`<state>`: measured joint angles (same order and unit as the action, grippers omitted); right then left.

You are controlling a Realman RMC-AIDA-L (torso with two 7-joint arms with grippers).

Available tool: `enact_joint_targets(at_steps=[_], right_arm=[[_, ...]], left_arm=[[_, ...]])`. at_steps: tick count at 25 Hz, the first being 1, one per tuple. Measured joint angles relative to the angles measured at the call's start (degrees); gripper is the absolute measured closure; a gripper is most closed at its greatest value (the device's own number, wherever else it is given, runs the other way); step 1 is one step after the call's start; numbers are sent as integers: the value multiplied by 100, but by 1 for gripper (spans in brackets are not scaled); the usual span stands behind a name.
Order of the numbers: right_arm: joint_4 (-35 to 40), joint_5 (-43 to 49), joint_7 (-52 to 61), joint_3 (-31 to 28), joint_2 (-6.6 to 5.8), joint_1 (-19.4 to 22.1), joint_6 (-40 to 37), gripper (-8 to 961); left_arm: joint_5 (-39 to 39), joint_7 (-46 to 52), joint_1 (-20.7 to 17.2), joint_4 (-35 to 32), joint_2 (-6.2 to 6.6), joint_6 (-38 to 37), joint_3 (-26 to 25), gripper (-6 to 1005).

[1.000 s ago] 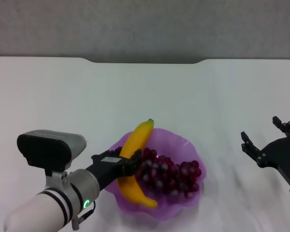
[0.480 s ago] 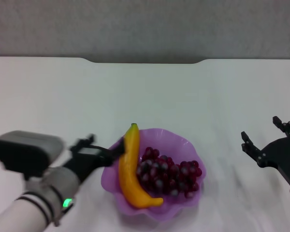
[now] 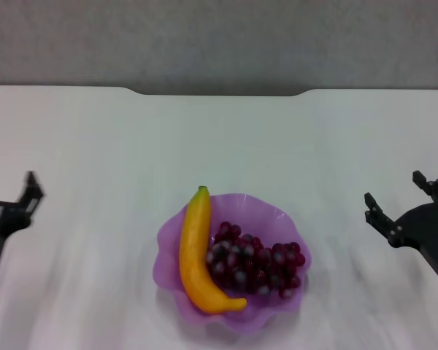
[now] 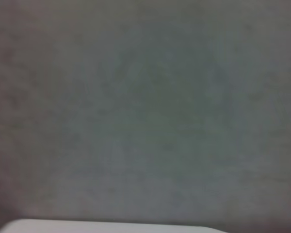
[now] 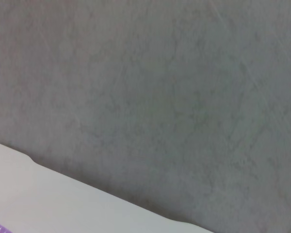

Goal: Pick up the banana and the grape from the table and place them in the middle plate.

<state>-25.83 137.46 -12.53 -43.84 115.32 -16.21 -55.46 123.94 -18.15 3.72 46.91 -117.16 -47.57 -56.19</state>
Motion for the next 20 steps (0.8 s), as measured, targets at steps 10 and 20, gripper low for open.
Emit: enact_joint_targets(at_steps=[10, 20], right_arm=[[22, 1, 19, -28, 7, -67, -11, 64], [99, 0, -60, -130, 15, 132, -209, 64]], left_arm=[[25, 2267, 909, -2933, -30, -1727, 511, 108], [-154, 1688, 658, -2833, -56, -1622, 1096, 107]])
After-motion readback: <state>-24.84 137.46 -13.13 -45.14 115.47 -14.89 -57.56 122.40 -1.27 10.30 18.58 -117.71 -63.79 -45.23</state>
